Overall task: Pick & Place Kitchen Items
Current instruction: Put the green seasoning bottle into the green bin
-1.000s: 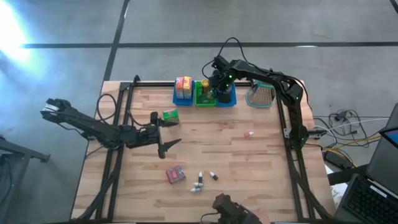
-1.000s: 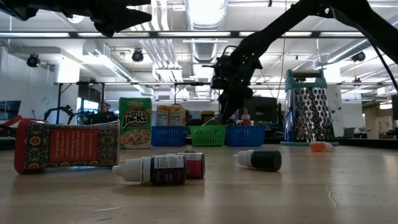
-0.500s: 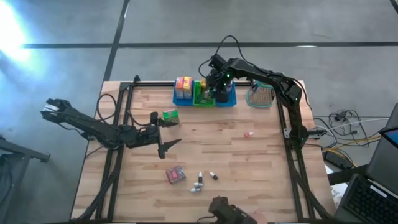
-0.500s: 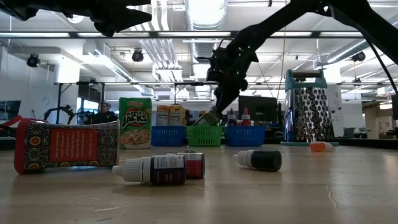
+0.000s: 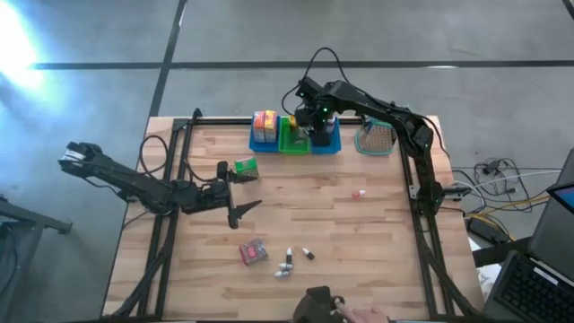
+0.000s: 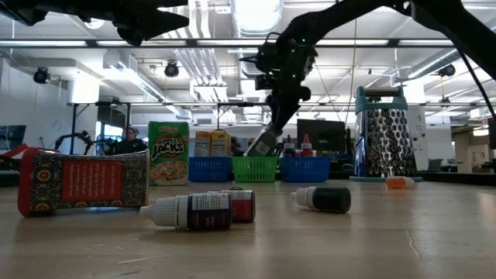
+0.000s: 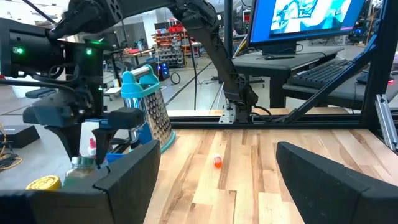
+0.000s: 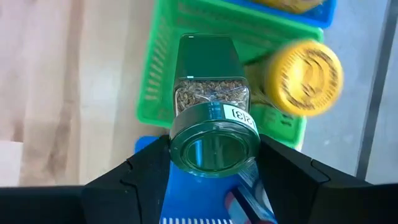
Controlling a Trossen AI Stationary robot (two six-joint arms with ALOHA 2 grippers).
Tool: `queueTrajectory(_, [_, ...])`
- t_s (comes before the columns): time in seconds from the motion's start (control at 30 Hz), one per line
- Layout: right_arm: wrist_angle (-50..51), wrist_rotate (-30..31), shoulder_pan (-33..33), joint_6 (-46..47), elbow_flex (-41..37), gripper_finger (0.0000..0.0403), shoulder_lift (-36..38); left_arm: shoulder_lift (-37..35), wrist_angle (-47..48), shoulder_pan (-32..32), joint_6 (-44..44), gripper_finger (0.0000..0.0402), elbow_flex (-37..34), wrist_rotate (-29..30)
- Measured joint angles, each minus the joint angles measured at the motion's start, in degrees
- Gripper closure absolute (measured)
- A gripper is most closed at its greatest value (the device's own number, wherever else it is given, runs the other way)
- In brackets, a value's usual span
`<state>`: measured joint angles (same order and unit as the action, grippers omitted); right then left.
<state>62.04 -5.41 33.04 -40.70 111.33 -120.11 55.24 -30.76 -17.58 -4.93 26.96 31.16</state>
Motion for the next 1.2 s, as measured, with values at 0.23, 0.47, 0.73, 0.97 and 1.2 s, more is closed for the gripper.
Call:
queueTrajectory(0.23, [0.0,1.9,-2.3,-1.3,-0.9,0.0197,-0.2,0.0,0.0,0.0,0.0,0.0076,0.0,0.0])
queueTrajectory(0.47, [0.3,6.2,-3.0,-1.7,-1.2,0.0194,-2.4,0.0,0.0,0.0,0.0,0.0076,0.0,0.0])
queueTrajectory(0.73, [0.2,8.5,-3.9,-2.9,0.0,0.0192,-3.7,0.0,0.0,0.0,0.0,0.0076,0.0,0.0])
queueTrajectory(0.97, [0.2,8.7,-4.4,-3.0,0.0,0.0144,-3.7,0.0,0.0,0.0,-1.0,0.0076,0.0,0.0])
queueTrajectory(1.2, [-0.9,8.6,-5.2,-3.1,0.9,0.0135,-3.7,0.0,0.1,0.0,-1.0,0.0076,0.0,0.0])
